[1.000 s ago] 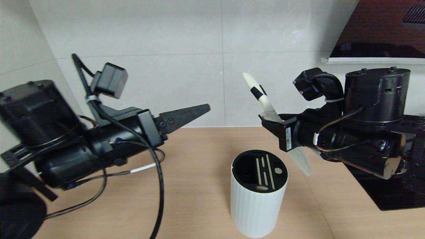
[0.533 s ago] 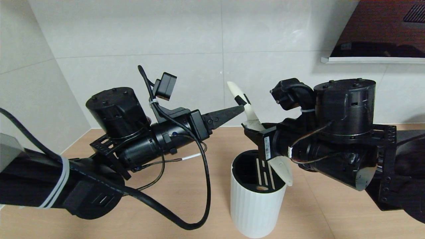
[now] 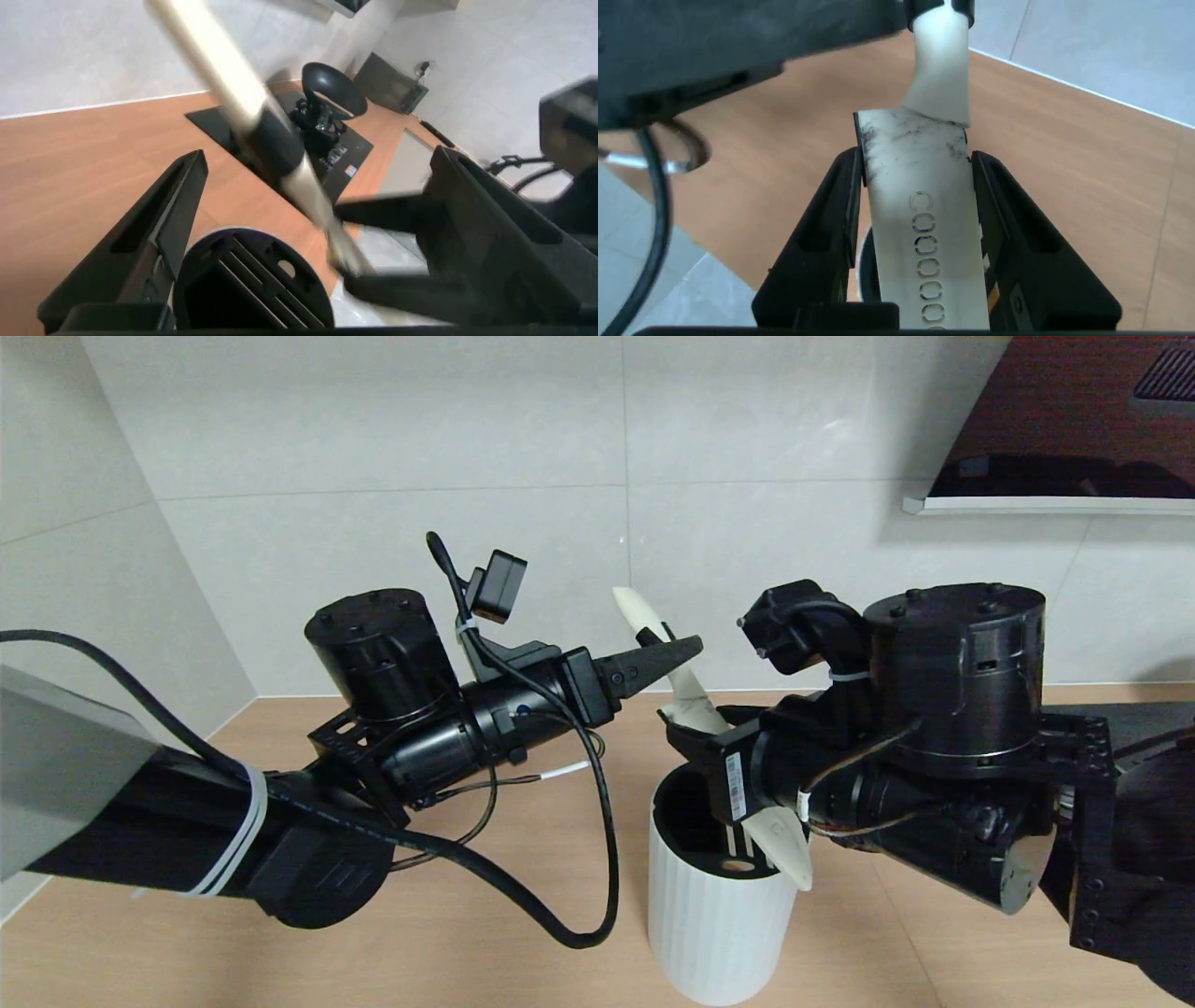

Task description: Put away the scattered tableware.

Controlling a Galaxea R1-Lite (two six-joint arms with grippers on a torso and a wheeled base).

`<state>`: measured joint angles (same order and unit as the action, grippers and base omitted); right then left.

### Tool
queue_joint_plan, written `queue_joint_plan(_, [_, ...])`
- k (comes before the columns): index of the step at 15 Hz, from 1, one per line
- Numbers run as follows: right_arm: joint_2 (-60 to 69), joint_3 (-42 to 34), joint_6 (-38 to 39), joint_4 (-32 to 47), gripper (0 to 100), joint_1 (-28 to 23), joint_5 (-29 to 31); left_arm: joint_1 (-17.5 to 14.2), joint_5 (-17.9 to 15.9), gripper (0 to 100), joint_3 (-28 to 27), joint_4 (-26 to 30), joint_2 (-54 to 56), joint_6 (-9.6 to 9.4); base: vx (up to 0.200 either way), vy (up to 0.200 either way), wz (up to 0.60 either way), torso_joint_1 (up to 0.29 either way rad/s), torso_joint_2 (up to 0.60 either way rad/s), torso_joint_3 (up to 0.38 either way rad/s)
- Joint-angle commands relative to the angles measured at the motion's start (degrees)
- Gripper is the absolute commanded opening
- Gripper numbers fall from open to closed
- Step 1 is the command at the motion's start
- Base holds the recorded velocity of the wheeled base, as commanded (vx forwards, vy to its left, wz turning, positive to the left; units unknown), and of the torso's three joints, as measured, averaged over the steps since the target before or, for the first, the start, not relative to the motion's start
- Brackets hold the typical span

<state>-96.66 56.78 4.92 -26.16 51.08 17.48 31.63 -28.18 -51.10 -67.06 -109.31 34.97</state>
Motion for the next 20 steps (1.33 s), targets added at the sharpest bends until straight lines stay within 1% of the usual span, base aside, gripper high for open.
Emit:
queue_joint_plan(1, [0.6,-0.5,0.0,0.0,0,0.8,-0.1,0.0,0.1,100,-0.1,-0.3,0.1,0.01,0.000,0.000,0.00,0.000,0.00,0.000])
queue_joint_plan(2, [0.9,-0.9,0.0,0.0,0,1.9,0.0,0.0,0.2,100,-0.1,-1.0,0.1,0.01,0.000,0.000,0.00,0.000,0.00,0.000])
queue_joint_plan(6, [1.2,-1.0,0.1,-0.1,0,1.9,-0.1,0.0,0.6,100,0.0,-1.0,0.1,0.01,0.000,0.000,0.00,0.000,0.00,0.000])
queue_joint_plan(11, [0.9,-0.9,0.1,-0.1,0,1.9,-0.1,0.9,1.6,100,0.0,-1.0,0.0,0.01,0.000,0.000,0.00,0.000,0.00,0.000])
queue_joint_plan(12, [0.9,-0.9,0.1,-0.1,0,1.9,-0.1,1.2,1.6,0,0.0,-1.0,0.1,0.01,0.000,0.000,0.00,0.000,0.00,0.000])
queue_joint_plan(17, [1.1,-1.0,0.4,-0.2,0,1.9,-0.2,1.3,1.5,0,0.3,-1.1,-0.6,-0.08,0.000,0.000,0.00,0.000,0.00,0.000])
queue_joint_plan(20, [1.2,-1.1,0.4,-1.5,0,1.9,-0.1,1.3,1.6,0,0.2,-1.1,0.0,0.01,0.000,0.000,0.00,0.000,0.00,0.000])
